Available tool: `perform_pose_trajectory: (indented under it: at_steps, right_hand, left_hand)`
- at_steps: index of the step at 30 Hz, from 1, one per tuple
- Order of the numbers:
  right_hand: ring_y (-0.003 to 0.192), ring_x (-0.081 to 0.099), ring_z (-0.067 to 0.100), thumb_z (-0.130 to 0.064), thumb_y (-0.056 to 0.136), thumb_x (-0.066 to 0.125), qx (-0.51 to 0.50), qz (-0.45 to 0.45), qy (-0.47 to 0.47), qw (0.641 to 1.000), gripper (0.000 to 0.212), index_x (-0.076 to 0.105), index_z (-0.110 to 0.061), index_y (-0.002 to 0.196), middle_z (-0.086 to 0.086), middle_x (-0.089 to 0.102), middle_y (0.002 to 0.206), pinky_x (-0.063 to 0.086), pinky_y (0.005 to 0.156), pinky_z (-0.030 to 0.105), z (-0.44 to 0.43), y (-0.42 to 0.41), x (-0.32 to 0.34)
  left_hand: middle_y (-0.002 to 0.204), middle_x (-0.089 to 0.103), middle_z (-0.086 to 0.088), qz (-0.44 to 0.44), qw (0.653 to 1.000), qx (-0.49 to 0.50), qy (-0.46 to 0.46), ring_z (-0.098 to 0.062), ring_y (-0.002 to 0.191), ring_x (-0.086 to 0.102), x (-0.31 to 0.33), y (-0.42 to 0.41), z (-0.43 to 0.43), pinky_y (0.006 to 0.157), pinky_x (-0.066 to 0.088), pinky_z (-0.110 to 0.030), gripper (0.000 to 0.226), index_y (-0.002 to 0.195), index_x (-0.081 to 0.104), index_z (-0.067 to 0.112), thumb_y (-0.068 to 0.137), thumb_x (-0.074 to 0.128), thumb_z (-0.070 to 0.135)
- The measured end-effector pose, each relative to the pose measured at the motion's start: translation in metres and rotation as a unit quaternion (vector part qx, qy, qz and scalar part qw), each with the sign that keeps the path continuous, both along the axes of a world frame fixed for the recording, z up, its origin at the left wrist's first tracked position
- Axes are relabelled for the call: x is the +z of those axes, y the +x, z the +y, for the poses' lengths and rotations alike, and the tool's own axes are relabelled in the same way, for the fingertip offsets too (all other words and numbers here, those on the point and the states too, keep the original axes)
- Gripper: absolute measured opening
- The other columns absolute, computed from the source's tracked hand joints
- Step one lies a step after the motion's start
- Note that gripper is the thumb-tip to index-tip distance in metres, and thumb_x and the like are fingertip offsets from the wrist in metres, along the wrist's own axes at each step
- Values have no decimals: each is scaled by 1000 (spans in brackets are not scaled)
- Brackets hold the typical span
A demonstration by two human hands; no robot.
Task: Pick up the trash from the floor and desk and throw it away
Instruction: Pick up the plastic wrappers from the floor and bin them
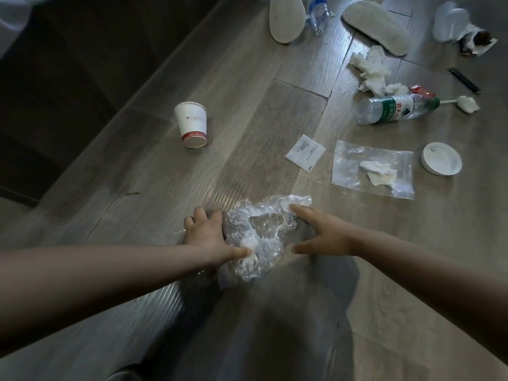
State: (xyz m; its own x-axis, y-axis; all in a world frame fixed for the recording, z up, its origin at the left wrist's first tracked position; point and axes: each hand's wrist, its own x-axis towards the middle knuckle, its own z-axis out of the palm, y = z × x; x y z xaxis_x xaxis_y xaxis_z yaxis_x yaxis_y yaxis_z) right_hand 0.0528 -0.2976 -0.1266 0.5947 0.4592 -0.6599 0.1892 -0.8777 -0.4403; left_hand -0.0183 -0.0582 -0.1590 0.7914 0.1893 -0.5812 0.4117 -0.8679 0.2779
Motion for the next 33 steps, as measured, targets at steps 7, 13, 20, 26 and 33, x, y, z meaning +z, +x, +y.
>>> perform_pose_trajectory:
  at_steps: [7,13,20,26,33]
  right_hand:
    - [143,26,15,-41,82,70,21,38,53,998,92,11,-35,153,-5,22,159,26,108,25,17,-21,-4]
    - [136,38,16,-40,84,68,-7,19,46,999,86,15,-38,152,-3,32,155,35,103,27,8,-16,0]
    - [123,51,12,-13,84,64,-39,38,82,995,67,36,-22,144,-2,48,141,45,93,21,10,-23,-1]
    - [89,63,9,-3,82,59,-168,-42,167,971,33,61,-19,111,-4,65,102,52,77,22,-17,-14,10]
    - [83,60,10,-9,84,62,-202,-95,139,965,23,64,-14,107,0,65,95,53,79,29,-44,-8,6]
  left_hand:
    - [131,31,-7,-54,997,39,-25,-27,123,29,-2,-1,7,99,37,-40,84,138,31,22,71,72,51]
    - [153,3,4,-46,988,48,-137,-28,140,14,7,-5,-2,111,27,-51,125,145,-11,43,46,59,71]
    - [155,-2,-2,-29,995,73,-55,-36,141,9,-1,9,-30,109,26,-52,117,147,-5,41,61,65,76]
    - [153,5,-7,-7,997,67,-43,-36,139,12,0,15,-24,109,27,-50,112,148,7,38,61,68,73]
    - [154,2,-11,66,989,133,-18,-44,139,11,15,40,-52,110,23,-55,133,151,11,25,45,55,93]
